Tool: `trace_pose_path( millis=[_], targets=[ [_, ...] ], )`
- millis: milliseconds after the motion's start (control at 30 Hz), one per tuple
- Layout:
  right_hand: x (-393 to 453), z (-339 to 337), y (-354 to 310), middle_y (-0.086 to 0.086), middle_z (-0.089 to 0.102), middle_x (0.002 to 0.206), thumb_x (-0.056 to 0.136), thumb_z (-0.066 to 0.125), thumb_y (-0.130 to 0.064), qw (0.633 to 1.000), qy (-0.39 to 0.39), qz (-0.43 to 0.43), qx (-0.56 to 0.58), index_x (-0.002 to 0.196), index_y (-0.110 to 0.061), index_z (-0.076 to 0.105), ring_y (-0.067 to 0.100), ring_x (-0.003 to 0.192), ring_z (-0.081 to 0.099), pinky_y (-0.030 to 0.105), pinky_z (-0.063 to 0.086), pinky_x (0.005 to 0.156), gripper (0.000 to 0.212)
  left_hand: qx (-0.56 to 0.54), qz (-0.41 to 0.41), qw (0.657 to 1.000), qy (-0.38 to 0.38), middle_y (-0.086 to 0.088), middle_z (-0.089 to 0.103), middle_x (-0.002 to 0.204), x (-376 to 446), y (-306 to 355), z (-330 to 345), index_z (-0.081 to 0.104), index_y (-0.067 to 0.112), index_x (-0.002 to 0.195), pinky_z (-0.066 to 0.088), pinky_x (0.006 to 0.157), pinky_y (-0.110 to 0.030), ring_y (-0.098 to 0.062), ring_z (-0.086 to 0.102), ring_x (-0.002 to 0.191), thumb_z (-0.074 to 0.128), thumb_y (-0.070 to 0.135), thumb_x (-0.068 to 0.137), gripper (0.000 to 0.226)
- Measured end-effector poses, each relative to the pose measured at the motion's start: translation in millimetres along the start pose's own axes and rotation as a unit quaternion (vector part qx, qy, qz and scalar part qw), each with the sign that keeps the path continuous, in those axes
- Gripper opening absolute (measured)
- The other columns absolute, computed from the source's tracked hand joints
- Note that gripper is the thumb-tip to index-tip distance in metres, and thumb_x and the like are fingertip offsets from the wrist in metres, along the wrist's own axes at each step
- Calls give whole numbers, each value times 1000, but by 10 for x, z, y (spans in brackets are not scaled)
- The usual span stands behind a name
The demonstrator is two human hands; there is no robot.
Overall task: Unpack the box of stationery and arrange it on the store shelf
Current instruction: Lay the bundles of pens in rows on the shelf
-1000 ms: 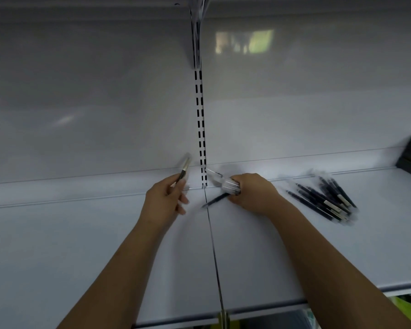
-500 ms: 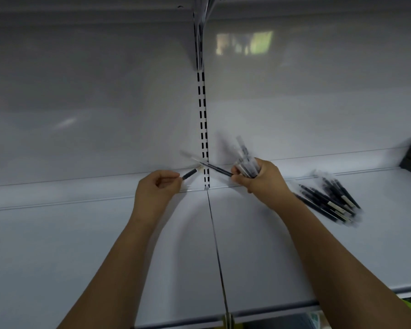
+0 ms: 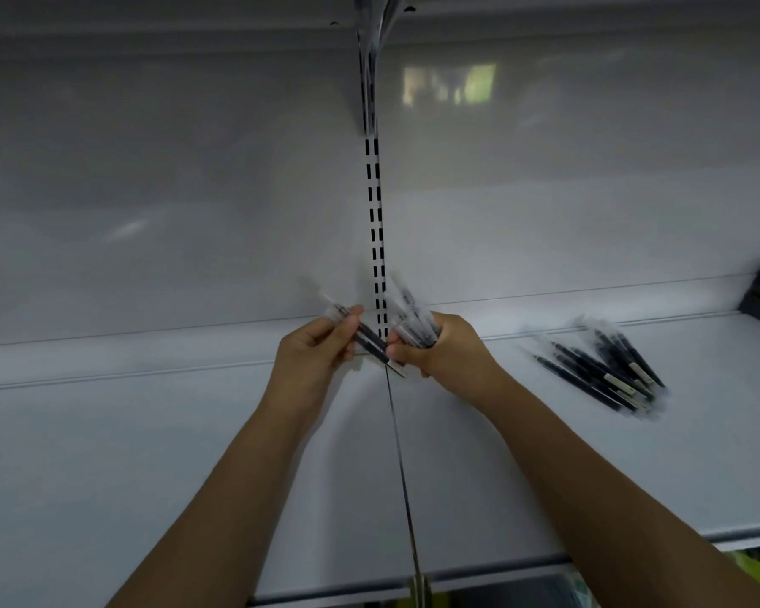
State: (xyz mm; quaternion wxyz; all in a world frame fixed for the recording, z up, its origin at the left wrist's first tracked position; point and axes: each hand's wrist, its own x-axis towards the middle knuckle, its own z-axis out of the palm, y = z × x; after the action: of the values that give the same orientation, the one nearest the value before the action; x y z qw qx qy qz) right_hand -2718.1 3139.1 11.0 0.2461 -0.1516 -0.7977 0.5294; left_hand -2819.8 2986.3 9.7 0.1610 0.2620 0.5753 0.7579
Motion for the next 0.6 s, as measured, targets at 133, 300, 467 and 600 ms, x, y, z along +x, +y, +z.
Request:
trace_pose_path(
  millis=[133, 300, 467, 600],
  targets=[
    [-119, 4, -90, 2, 72, 77, 80, 79, -19, 1000, -11, -5, -19, 87, -13, 73, 9, 60, 63, 23, 53, 55, 11, 44, 21, 999, 20, 1, 68, 84, 16, -2, 72, 75, 18, 93, 50, 90, -37, -16, 60, 84, 60, 28, 95, 18],
    [-460, -641, -70, 2, 72, 73, 87, 72, -18, 993, 104, -10, 62, 86, -8, 69, 13, 59, 61, 25, 53, 60, 11, -12, 71, 997, 9, -3, 71, 88, -16, 106, 473, 53, 15, 99, 59, 80, -34, -21, 70, 90, 39, 24, 106, 18],
    [-837, -1010, 83, -1, 70, 68, 89, 70, -18, 994, 87, 52, 44, 82, -13, 66, 8, 65, 64, 19, 51, 63, 10, 117, 18, 987, -107, -9, 56, 71, -309, -322, 1072, 47, 17, 100, 53, 60, -31, -15, 59, 60, 43, 4, 103, 14],
    [-709, -1542, 110, 0, 62, 70, 92, 62, -25, 963, 208, 68, -160, 80, -16, 56, 14, 63, 60, 26, 48, 58, 16, 168, -2, 978, -123, -6, 49, 67, -293, -329, 1225, 47, 18, 102, 45, 43, -26, -11, 47, 46, 42, 5, 101, 15]
  ],
)
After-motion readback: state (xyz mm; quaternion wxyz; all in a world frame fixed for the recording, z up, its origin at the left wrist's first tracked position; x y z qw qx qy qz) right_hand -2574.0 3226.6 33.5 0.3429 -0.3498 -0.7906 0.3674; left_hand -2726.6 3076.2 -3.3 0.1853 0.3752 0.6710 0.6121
